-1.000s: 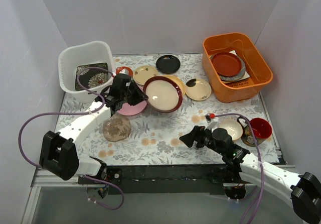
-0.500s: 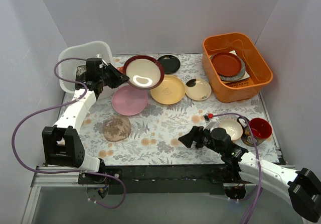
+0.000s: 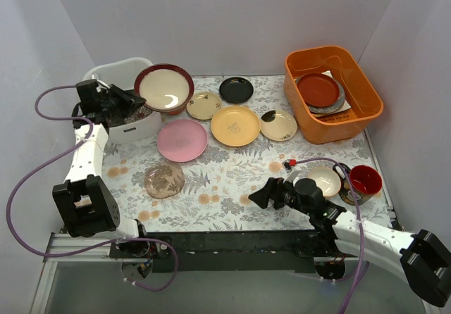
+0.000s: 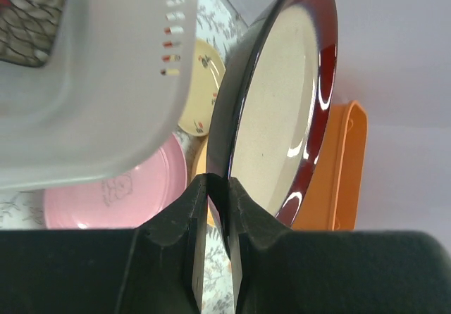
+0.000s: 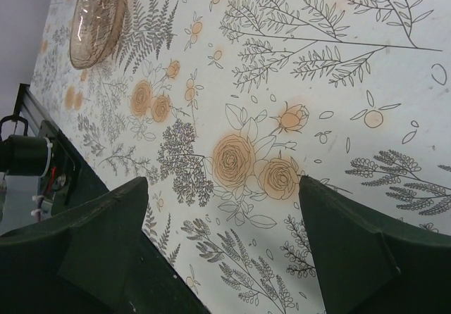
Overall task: Place the plates into the plastic bin on the countertop
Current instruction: Place the plate in the plastic bin.
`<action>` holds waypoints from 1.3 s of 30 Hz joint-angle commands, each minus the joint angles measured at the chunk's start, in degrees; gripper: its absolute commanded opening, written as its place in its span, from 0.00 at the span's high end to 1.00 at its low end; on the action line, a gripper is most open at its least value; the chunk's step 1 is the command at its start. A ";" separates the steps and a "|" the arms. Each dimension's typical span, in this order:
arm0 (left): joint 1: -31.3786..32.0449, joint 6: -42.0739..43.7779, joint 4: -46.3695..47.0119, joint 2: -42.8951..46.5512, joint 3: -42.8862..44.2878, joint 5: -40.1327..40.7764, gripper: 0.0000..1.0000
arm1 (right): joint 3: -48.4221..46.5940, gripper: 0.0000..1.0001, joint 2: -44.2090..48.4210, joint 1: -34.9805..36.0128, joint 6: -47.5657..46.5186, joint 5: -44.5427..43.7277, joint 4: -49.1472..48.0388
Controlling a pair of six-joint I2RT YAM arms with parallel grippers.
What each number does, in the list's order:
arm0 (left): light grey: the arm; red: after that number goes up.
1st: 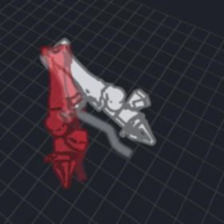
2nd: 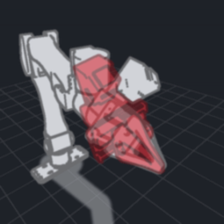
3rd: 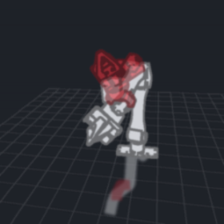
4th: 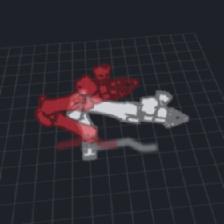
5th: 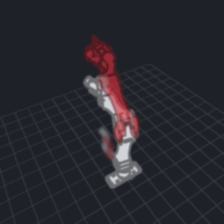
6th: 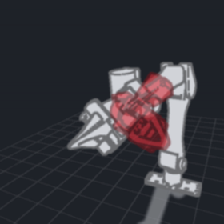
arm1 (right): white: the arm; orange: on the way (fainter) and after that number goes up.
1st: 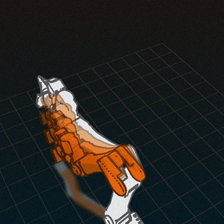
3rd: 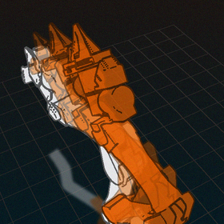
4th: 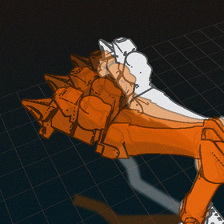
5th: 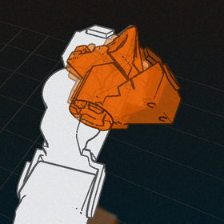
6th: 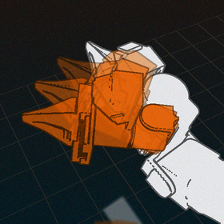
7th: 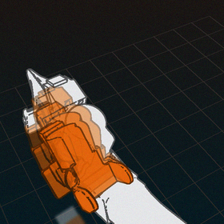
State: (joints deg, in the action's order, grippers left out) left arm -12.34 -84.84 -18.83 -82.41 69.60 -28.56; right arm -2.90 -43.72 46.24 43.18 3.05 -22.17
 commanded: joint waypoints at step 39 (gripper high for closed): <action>-17.19 1.60 -1.30 -15.32 13.98 6.50 1.00 | 3.69 0.05 -11.38 -0.18 -0.37 7.41 -12.37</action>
State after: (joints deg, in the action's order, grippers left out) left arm -29.15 -82.83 -24.47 -97.93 78.24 -18.74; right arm -2.90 -54.87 46.19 43.29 9.82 -31.92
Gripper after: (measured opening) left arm 0.135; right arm 0.951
